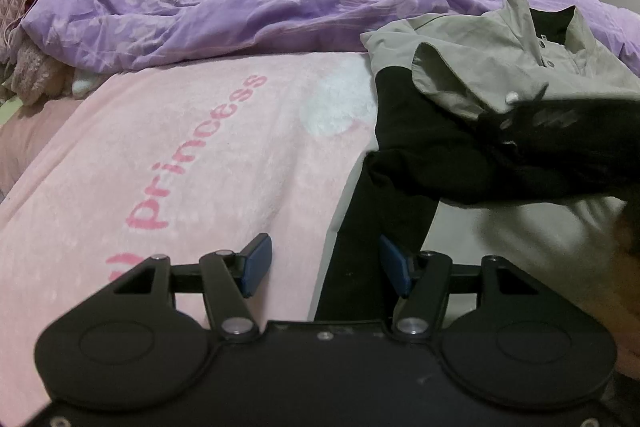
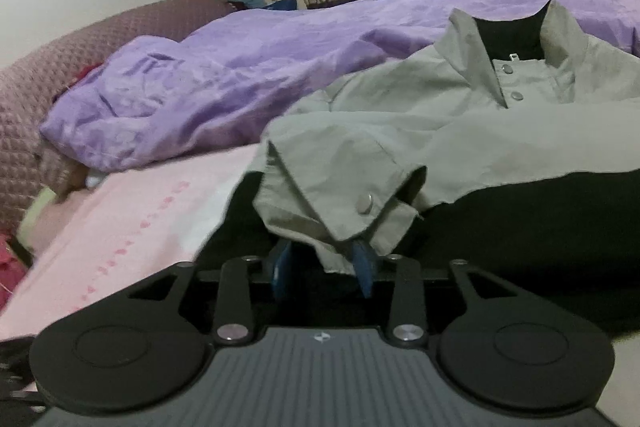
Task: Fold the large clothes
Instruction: 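Carry the held sleeve across the jacket back with the right tool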
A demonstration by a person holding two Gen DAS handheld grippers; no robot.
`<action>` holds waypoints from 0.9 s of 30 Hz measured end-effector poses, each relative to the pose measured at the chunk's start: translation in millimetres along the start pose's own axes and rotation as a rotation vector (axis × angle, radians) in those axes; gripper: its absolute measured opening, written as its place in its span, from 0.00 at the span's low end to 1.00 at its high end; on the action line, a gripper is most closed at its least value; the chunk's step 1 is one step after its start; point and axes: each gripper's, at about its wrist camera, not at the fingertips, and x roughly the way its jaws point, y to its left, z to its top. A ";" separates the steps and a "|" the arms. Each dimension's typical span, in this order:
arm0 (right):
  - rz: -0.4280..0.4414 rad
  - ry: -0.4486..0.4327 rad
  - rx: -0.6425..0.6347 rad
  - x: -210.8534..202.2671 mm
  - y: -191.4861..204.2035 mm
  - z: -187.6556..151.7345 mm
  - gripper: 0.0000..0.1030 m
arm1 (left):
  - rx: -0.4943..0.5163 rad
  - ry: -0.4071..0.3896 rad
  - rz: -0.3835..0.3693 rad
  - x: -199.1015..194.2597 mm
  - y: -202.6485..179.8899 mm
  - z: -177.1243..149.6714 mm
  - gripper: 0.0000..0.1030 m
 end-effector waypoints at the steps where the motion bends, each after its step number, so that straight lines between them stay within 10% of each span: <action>1: 0.010 -0.028 0.011 -11.9 1.0 0.9 0.42 | 0.000 0.000 0.000 0.4 0.0 -0.1 0.59; 7: -0.003 -0.238 0.101 -62.5 -7.1 7.1 0.35 | -0.006 -0.001 0.001 0.5 -1.1 -0.2 0.59; 15: -0.062 -0.058 0.177 32.0 -31.6 6.9 0.22 | -0.009 -0.008 -0.004 1.3 -0.3 -1.6 0.60; 27: 0.020 -0.103 0.205 -10.9 -37.5 5.5 0.23 | -0.003 -0.039 0.012 -5.8 -1.8 -2.4 0.60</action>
